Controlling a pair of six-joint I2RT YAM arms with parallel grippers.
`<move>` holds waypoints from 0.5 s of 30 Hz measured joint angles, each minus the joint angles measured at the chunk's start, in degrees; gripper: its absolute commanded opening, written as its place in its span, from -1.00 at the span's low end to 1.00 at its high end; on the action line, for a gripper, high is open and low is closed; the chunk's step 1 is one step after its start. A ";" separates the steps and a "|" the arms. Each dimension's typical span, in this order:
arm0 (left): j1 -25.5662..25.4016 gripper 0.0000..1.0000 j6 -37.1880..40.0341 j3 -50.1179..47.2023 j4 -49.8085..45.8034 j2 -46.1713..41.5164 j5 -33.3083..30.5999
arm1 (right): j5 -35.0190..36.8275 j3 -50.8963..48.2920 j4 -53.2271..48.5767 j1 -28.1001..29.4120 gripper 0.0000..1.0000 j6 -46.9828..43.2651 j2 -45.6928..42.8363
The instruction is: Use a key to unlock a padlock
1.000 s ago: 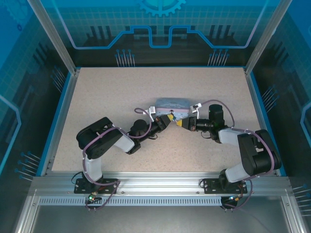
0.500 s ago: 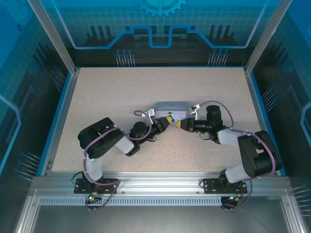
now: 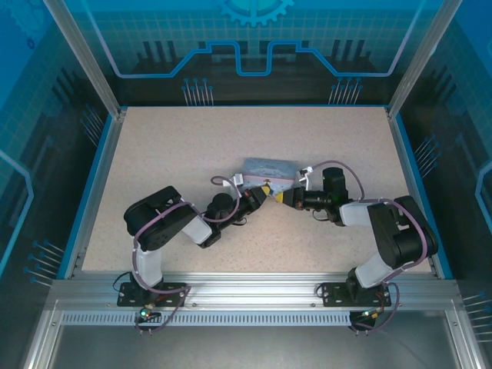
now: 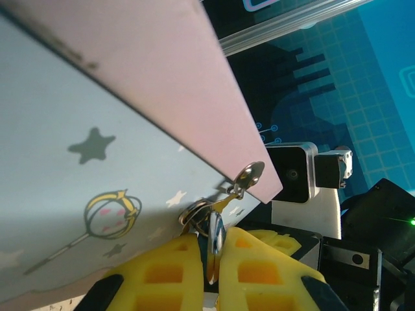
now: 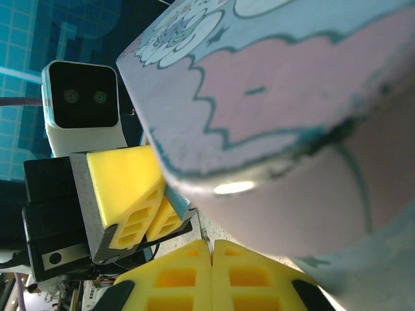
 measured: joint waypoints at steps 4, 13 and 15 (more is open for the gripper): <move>0.00 -1.00 0.00 -0.02 0.35 0.02 -0.02 | 0.15 0.00 -0.68 0.00 -0.99 0.17 -0.87; 0.00 -1.00 -0.07 -0.02 0.17 0.22 -0.52 | 0.87 0.00 0.61 0.61 -0.97 0.33 0.59; 0.00 -1.00 -0.22 -0.02 -0.87 0.22 -1.14 | 0.83 0.00 2.82 0.85 -0.97 0.92 2.64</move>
